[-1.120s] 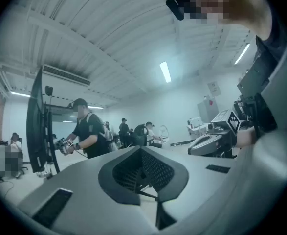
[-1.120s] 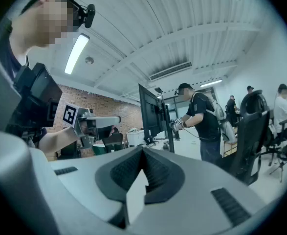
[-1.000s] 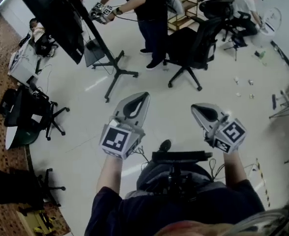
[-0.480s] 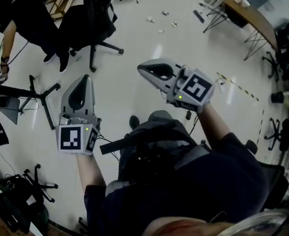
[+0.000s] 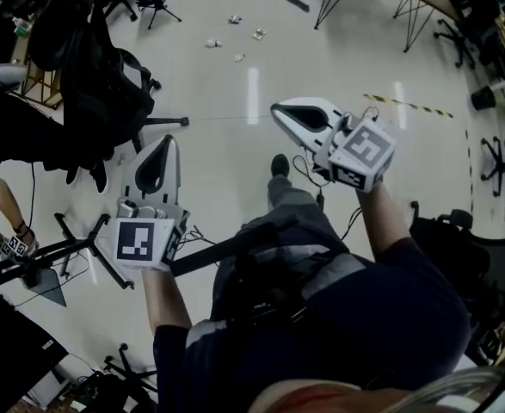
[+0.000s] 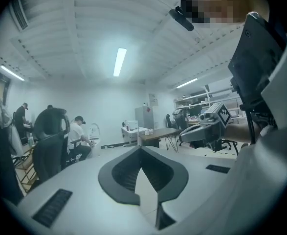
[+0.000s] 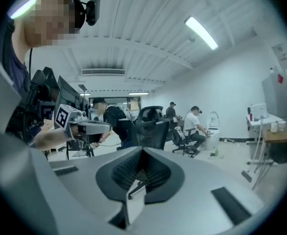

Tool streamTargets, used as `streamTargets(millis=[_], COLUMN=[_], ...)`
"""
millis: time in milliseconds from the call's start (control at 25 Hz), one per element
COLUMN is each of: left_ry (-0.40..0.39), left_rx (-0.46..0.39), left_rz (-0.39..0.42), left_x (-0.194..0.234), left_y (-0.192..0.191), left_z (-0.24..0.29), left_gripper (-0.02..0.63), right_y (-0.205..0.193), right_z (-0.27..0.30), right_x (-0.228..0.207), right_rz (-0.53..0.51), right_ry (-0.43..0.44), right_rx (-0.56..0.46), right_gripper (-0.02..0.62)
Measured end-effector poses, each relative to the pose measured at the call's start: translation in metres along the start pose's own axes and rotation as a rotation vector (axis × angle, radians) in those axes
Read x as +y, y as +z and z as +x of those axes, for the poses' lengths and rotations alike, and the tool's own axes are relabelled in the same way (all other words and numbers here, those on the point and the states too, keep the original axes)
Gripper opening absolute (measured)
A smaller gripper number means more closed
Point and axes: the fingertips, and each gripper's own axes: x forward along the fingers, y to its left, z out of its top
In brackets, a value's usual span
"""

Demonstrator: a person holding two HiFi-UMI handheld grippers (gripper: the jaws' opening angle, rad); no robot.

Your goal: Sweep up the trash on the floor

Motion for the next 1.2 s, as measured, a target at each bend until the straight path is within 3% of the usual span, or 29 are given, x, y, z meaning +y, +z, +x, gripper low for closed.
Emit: streamTargets(millis=[320, 560, 960, 1200], left_ry=[-0.21, -0.299, -0.441, -0.556], left_rx=[0.015, 0.092, 0.049, 0.027], left_rz=[0.026, 0.04, -0.029, 0.022], left_x=[0.004, 0.013, 0.086, 0.072], left_y=[0.01, -0.002, -0.007, 0.017], left_z=[0.153, 0.265, 0.498, 0.609], left_gripper=[0.002, 0.002, 0.002, 0.002], right_y=[0.029, 0.049, 0.093, 0.124], right_z=[-0.004, 0.017, 0.125, 0.117], right_x=[-0.162, -0.275, -0.462, -0.575], right_rz=[0.039, 0.081, -0.007, 0.021], right_ry=[0.032, 0.002, -0.155, -0.239], right_rx=[-0.077, -0.093, -0.039, -0.051], right_gripper=[0.017, 0.017, 0.017, 0.017])
